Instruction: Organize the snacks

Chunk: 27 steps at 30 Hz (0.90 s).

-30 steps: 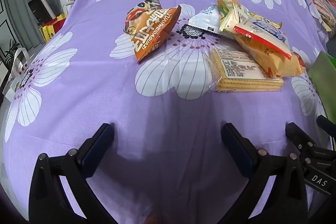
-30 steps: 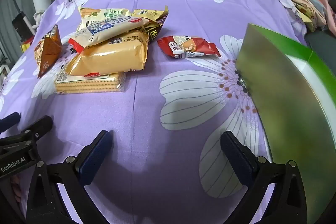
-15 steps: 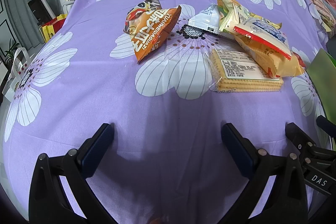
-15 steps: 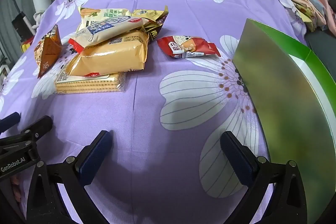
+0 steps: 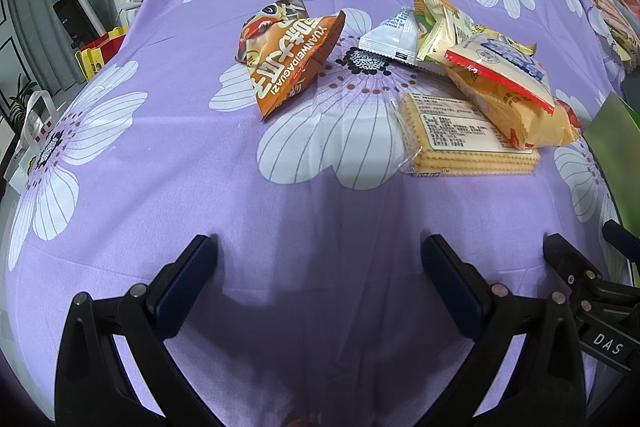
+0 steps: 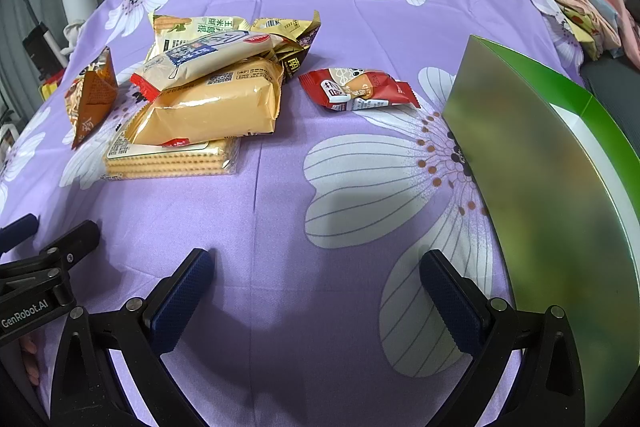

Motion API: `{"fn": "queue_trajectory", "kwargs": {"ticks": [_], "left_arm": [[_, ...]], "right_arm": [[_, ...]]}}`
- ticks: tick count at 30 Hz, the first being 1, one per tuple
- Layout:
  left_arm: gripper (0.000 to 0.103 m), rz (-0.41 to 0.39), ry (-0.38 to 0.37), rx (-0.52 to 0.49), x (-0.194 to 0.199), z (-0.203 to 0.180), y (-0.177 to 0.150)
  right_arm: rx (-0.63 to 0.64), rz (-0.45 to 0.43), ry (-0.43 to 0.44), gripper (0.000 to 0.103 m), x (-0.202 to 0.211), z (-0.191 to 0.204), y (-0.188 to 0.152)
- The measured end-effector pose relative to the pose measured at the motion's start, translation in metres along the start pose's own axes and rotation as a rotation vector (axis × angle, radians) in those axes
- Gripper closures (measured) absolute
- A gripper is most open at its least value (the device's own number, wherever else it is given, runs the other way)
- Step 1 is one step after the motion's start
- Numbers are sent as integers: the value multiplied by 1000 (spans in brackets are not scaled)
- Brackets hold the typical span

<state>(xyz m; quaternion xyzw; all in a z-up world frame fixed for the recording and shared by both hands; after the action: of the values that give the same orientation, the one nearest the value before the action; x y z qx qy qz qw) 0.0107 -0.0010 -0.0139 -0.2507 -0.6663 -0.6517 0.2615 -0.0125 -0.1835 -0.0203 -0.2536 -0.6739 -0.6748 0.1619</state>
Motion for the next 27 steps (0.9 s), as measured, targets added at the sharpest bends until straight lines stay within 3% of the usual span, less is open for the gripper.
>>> {"fn": "queue_trajectory", "kwargs": {"ticks": [27], "left_arm": [[0,1,3,-4,0,-2,1]], "right_arm": [[0,0,0,1,0,0,0]]}}
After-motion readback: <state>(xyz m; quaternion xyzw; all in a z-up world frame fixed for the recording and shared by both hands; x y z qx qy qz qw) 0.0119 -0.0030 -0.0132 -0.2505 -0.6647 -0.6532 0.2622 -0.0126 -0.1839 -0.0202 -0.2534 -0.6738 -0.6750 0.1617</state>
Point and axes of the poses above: each gripper's, at about its wrist camera, not at the fingertips, and x roughly against the way its jaws point, z to its left, y to its top, the point moved 2 cm from there along -x, roughly the way its jaws point, and after that the axes turned 11 degrees about -z, right-handed, at the moved point
